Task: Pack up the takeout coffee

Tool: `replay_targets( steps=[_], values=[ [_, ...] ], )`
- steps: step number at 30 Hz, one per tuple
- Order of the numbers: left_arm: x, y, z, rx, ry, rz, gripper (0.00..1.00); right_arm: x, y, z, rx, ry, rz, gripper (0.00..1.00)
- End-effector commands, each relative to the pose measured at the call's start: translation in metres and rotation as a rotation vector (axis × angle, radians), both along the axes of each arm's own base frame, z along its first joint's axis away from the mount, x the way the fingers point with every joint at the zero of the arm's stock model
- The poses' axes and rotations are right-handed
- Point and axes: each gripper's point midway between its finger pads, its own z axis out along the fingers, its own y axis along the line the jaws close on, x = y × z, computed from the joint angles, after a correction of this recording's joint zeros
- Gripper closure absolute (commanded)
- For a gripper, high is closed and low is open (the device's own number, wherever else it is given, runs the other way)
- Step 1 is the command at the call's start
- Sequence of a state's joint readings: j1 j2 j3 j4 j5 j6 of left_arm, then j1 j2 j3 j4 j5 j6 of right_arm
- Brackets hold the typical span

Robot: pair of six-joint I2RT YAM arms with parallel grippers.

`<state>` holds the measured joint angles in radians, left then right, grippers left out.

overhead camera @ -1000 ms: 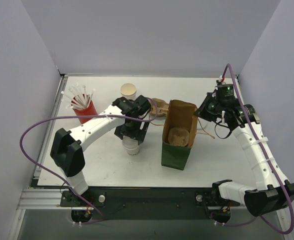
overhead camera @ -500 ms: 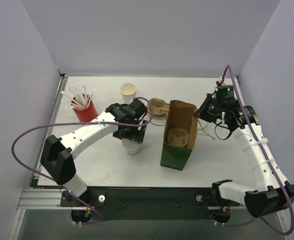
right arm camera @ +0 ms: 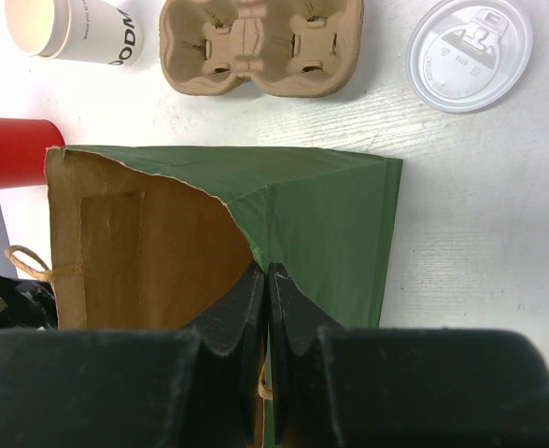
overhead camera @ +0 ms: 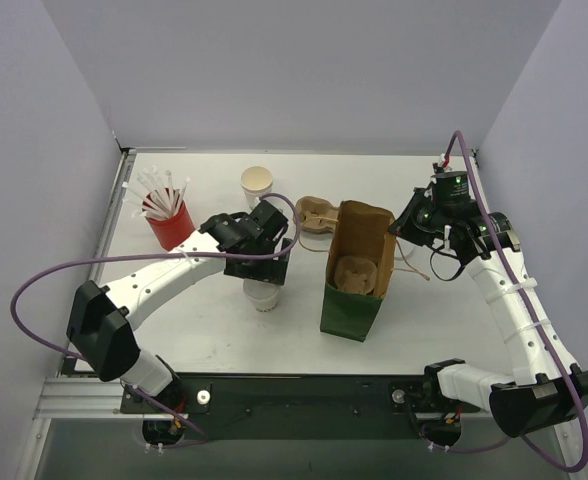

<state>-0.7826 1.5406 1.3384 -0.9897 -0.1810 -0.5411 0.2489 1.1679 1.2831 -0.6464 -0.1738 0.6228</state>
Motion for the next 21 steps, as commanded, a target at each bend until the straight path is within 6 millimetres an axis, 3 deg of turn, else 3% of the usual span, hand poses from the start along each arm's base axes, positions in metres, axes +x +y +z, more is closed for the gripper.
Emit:
replay_targets(
  steps=[1,21],
  values=[
    [0.007,-0.006,0.02,-0.06,-0.084,0.008,0.05,-0.003,0.002,0.003,0.005,-0.019,0.017,0.99],
    [-0.001,-0.002,0.005,0.023,-0.103,0.069,0.05,-0.002,0.005,0.001,-0.002,-0.016,0.021,0.99]
  ],
)
